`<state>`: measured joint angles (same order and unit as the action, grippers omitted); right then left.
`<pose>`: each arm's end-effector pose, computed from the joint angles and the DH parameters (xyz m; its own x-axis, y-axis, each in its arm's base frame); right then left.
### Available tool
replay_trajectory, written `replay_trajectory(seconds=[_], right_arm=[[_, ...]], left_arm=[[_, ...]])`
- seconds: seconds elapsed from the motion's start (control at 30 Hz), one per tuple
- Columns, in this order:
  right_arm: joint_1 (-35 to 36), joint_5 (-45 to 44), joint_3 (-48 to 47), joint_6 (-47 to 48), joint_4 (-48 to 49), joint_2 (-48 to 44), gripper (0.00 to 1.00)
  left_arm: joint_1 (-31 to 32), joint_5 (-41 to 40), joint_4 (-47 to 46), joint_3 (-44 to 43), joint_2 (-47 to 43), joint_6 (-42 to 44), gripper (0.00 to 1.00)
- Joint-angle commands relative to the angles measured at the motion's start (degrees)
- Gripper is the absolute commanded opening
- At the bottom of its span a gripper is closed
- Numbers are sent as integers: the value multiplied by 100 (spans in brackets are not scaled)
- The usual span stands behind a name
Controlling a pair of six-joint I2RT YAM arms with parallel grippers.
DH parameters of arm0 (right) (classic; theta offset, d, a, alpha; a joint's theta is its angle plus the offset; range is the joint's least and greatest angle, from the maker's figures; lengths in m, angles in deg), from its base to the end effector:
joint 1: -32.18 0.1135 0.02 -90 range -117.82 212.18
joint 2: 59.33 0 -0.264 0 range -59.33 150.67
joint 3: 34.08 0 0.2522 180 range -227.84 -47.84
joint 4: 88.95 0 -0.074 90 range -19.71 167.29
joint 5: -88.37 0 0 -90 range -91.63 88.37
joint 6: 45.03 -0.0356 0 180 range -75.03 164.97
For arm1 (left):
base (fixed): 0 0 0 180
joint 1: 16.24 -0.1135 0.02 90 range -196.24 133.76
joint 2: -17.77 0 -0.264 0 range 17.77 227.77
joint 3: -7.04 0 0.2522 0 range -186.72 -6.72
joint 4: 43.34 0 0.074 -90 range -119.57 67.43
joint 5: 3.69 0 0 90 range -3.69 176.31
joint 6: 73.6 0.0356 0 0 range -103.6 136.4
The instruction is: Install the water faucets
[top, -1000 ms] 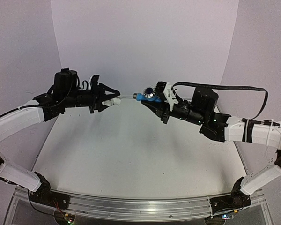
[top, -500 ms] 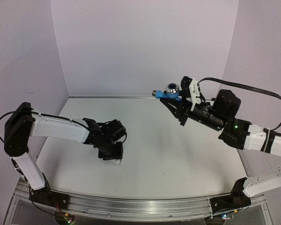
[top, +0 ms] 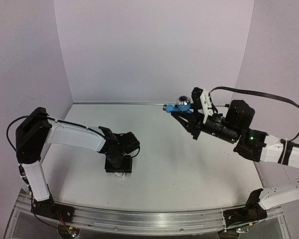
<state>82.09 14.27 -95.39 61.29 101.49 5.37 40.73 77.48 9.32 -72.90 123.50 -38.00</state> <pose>0.1641 0.2101 0.3505 0.3318 -0.0255 -0.9430 -0.8519 0.4212 -0.3111 0.1902 -0.2825 0.1509 -0.9709 0.0193 -0.2388 0.0383 0.9964 -0.0753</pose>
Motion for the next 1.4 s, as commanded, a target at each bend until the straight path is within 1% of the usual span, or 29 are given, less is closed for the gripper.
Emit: replay_trajectory(seconds=[0.0, 0.1, 0.23, 0.37, 0.53, 0.67, 0.9, 1.07, 1.17, 1.3, 1.37], right_arm=[[6, -28, 17, -137, 203, -207, 0], [8, -11, 48, -168, 214, -229, 0], [1, -13, 96, -195, 209, -268, 0], [5, 8, 115, -217, 216, -339, 0], [5, 1, 115, -245, 214, -373, 0], [3, 22, 113, -278, 216, -356, 0], [8, 46, 73, -306, 217, -276, 0], [7, 63, 71, -340, 212, -274, 0], [6, 68, 71, -349, 217, -274, 0], [6, 86, 44, -354, 212, -220, 0], [6, 121, 34, -365, 208, -187, 0]], left_arm=[[18, 245, 645, -434, 29, 389, 68], [16, 340, 891, -560, 105, 544, 68], [16, 438, 1081, -732, 224, 869, 63], [17, 749, 1110, -788, 323, 1203, 66], [16, 636, 1264, -888, 429, 1592, 64], [18, 571, 1344, -1011, 607, 1750, 62], [-34, 478, 1376, -1134, 743, 1991, 62], [-140, 490, 1382, -1143, 762, 2042, 59], [-142, 530, 1390, -1161, 779, 2089, 52], [-145, 500, 1397, -1162, 807, 2103, 50], [-152, 504, 1399, -1203, 832, 2120, 47]])
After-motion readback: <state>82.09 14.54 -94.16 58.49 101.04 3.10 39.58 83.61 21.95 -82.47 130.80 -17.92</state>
